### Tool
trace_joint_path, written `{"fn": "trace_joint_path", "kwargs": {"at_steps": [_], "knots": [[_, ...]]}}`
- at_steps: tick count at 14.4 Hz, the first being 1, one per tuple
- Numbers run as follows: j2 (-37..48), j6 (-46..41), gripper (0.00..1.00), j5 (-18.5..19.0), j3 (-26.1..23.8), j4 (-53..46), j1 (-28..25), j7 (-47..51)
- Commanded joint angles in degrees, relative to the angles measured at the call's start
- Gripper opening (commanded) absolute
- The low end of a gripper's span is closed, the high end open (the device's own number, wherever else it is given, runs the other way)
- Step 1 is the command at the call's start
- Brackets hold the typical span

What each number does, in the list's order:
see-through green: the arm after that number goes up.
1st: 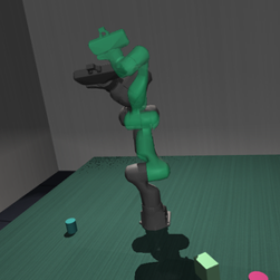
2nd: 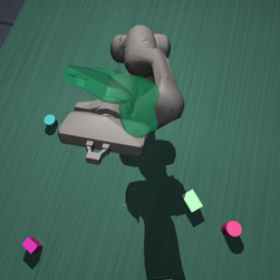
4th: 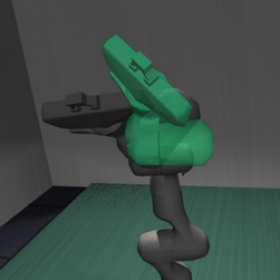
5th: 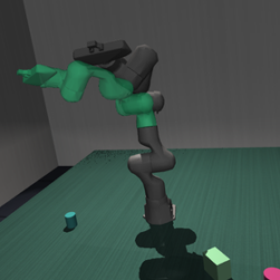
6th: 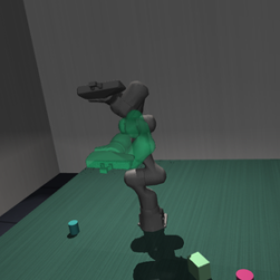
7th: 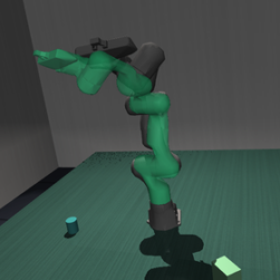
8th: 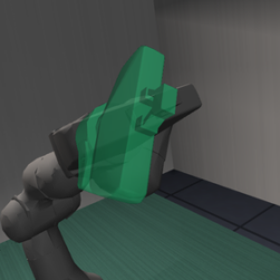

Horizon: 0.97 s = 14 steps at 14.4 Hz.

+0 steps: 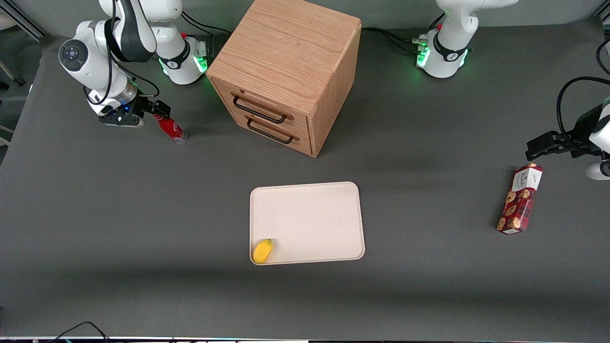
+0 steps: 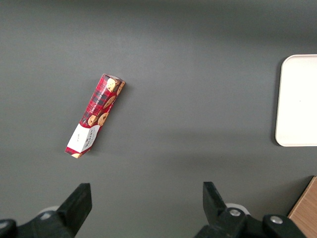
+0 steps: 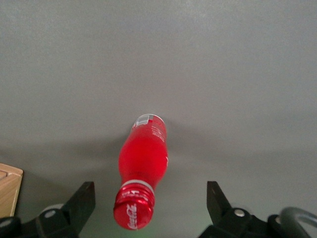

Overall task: Place coke bottle on tray
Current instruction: 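Close the right gripper around the bottle's cap end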

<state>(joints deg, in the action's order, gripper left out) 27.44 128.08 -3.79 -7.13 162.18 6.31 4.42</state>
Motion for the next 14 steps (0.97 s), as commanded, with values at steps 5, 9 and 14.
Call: {"fn": "trace_joint_path", "kwargs": {"at_steps": [5,9,14], "knots": [[1.2,1.5,0.49,-1.6,-1.2,1.6,0.5,-0.4],[1.2,1.1,0.21,-1.7,-1.7,1.6,0.3,1.3],[0.9,-10.2,0.04,-1.6,-4.7,-9.7,0.4,0.8]]}}
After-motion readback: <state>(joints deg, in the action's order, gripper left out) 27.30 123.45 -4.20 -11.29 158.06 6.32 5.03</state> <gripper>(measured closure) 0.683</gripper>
